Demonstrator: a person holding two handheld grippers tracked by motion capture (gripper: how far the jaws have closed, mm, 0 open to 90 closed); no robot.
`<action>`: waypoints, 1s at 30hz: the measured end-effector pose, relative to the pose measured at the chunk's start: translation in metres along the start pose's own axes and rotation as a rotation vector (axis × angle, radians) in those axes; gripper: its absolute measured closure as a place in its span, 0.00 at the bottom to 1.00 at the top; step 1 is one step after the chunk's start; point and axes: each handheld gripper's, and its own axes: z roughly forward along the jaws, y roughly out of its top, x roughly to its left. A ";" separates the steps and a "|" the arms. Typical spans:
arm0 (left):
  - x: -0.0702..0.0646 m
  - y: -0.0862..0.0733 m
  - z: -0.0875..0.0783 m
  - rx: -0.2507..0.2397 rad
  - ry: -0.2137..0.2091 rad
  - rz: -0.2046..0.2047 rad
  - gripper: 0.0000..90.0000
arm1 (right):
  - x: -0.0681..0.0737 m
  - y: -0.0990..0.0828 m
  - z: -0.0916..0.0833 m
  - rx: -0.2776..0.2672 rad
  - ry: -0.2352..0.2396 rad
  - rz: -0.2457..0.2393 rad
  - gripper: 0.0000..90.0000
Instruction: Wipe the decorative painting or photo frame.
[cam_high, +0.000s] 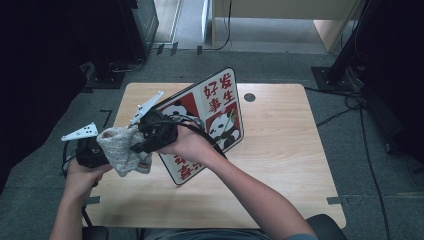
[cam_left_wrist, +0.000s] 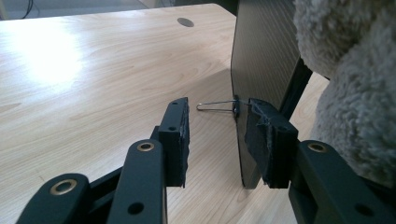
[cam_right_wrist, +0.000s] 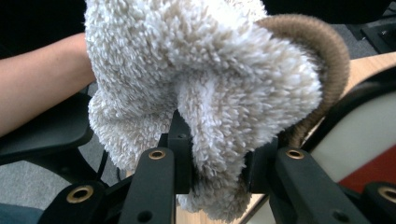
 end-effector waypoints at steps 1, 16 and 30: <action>0.000 0.000 -0.001 -0.002 0.001 0.000 0.67 | 0.001 -0.001 0.000 0.002 0.000 0.002 0.78; 0.003 0.000 -0.003 -0.010 0.011 -0.004 0.67 | 0.005 -0.025 0.004 0.029 0.000 0.004 0.78; 0.002 0.000 -0.004 -0.020 0.017 -0.002 0.67 | 0.007 -0.039 0.007 0.034 -0.001 -0.010 0.77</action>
